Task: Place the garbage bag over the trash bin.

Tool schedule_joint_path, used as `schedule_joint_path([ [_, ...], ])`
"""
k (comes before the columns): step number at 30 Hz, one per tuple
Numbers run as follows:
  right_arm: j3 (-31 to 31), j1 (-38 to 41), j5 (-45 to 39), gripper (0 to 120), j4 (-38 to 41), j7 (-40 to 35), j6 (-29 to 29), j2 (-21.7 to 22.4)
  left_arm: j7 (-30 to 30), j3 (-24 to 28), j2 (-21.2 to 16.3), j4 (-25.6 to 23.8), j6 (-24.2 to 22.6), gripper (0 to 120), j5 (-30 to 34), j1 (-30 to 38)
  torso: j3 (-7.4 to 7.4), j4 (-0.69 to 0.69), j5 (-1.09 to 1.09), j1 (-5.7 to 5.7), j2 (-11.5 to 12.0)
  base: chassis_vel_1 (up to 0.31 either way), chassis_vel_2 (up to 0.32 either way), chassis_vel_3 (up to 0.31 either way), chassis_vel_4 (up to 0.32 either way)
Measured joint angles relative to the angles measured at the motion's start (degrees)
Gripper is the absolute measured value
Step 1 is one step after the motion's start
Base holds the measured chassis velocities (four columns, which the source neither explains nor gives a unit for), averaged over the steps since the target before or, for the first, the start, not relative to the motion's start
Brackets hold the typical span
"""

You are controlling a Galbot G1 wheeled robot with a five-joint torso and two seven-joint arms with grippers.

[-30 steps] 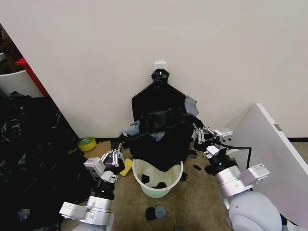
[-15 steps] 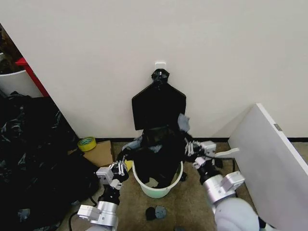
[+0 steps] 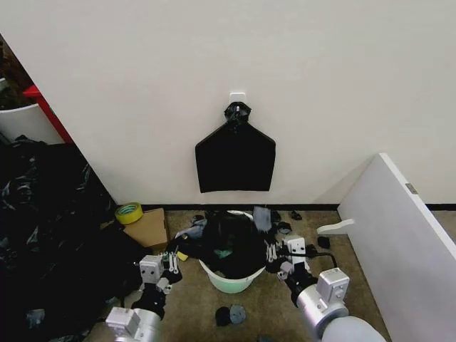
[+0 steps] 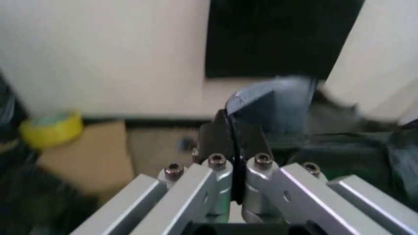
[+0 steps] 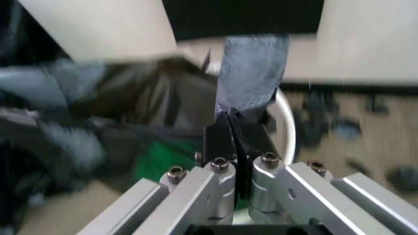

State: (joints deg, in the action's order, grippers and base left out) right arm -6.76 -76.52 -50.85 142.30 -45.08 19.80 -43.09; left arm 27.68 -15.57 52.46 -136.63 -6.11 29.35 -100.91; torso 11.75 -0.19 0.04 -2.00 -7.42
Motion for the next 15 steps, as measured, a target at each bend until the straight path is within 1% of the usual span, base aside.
schedule_joint_path([
  [4,-1.28,-1.09,-2.44,0,0.94,-2.02,1.46,1.32,5.76,0.35,-3.41,-3.5,-7.83,0,7.92,-0.18,0.0,-0.01,0.0,0.0,0.0,0.0,0.0,0.0,0.0],
  [5,-1.56,-1.29,-2.5,0,1.0,-2.07,1.52,1.63,6.58,0.48,-3.97,-4.09,-8.85,0,9.49,-0.22,0.0,0.0,0.0,0.0,0.0,0.0,0.0,0.0,0.0],
  [6,-1.56,-1.29,-2.5,0,1.0,-2.07,1.52,1.63,6.58,0.48,-3.97,-4.09,-8.85,0,9.49,-0.22,0.0,0.0,0.0,0.0,0.0,0.0,0.0,0.0,0.0],
  [9,-2.35,-1.47,-2.67,0,1.07,-1.87,1.58,2.28,8.4,0.83,-5.74,-5.62,-10.89,0,13.36,0.21,0.0,0.0,0.0,0.0,0.0,0.0,0.0,0.0,0.0],
  [13,-3.28,-1.34,-3.48,0,1.07,-1.67,2.39,2.46,9.15,0.91,-6.92,-5.87,-11.8,0,15.67,1.11,0.0,0.0,0.0,0.0,0.0,0.0,0.0,0.0,0.0],
  [15,-3.83,-1.14,-4.0,0,1.07,-1.64,3.47,2.77,10.29,1.26,-7.55,-5.9,-13.36,0,17.23,1.62,0.0,0.0,0.0,0.0,0.0,0.0,0.0,0.0,0.0],
])
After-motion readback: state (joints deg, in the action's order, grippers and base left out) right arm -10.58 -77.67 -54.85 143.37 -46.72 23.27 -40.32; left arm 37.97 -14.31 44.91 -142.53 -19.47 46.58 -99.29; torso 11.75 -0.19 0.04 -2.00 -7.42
